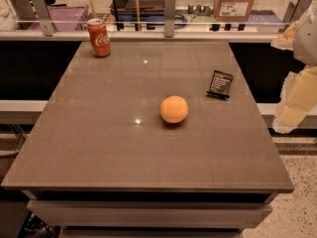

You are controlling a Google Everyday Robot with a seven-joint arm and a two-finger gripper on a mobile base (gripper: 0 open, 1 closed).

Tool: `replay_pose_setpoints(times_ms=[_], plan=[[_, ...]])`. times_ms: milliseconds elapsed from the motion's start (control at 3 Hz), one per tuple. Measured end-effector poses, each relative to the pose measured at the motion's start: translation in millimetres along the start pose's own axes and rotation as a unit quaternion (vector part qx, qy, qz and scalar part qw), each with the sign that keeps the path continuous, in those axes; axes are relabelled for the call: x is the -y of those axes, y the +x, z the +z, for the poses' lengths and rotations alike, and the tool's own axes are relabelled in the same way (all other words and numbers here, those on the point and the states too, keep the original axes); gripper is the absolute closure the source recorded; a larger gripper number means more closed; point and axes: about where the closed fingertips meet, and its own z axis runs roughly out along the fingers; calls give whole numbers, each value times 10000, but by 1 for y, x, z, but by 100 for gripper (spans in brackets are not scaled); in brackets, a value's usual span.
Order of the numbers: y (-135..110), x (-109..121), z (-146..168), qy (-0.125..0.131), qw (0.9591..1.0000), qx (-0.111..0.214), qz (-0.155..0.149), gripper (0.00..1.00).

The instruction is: Move rxbar chocolate near coke can

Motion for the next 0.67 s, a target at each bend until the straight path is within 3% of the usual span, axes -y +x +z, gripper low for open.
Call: replay_pose_setpoints(times_ms=[667], plan=[[0, 2, -3, 81, 9999, 5, 90, 0]])
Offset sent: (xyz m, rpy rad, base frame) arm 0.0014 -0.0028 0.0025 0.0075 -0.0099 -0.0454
